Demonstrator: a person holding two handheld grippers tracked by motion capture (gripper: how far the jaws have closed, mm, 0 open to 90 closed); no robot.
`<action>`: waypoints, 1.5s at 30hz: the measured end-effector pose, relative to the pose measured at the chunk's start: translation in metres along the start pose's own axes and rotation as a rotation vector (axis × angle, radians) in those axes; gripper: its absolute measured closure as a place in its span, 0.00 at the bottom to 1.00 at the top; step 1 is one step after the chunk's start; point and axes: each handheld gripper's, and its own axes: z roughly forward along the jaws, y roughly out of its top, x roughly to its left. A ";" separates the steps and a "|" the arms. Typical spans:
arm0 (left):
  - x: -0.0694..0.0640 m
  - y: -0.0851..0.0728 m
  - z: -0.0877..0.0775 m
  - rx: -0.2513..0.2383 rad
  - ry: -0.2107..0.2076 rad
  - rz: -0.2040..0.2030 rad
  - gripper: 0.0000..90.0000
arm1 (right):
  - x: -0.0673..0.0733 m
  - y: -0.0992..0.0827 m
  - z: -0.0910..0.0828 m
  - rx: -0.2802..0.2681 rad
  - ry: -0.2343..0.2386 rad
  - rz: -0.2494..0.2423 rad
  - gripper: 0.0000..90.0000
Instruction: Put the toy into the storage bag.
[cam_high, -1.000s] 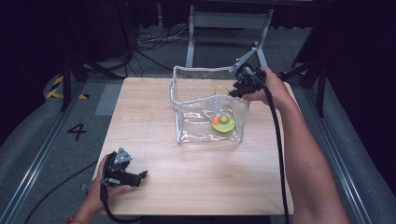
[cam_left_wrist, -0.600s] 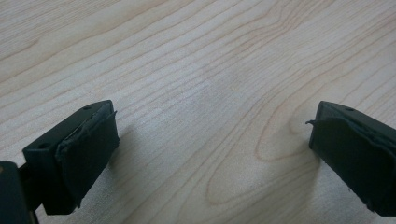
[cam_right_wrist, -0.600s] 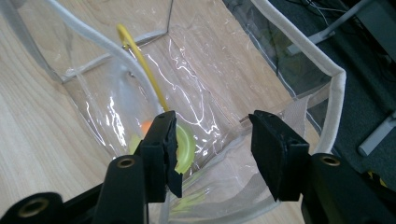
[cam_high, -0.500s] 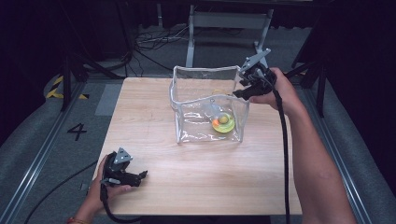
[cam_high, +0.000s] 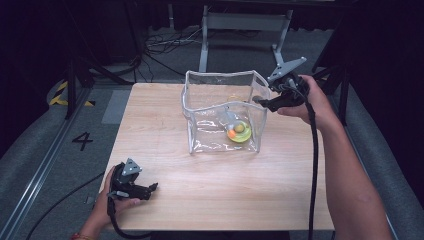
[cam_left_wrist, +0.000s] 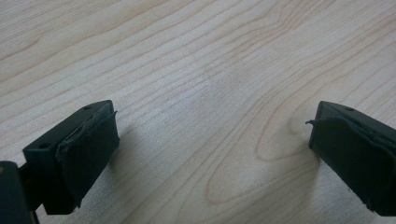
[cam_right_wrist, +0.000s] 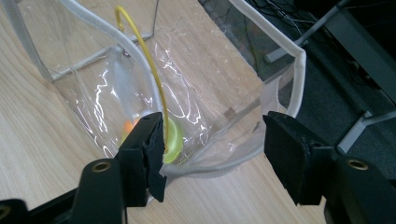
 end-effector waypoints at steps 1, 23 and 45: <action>0.000 0.000 0.000 0.000 0.000 0.001 0.02 | 0.000 -0.002 -0.001 0.001 -0.007 0.005 0.40; 0.000 0.000 0.000 -0.001 0.001 0.001 0.02 | 0.003 -0.069 -0.025 -0.058 -0.039 0.057 0.38; 0.000 0.000 0.000 -0.001 0.001 -0.001 0.02 | 0.029 -0.156 0.011 0.034 0.045 0.084 0.33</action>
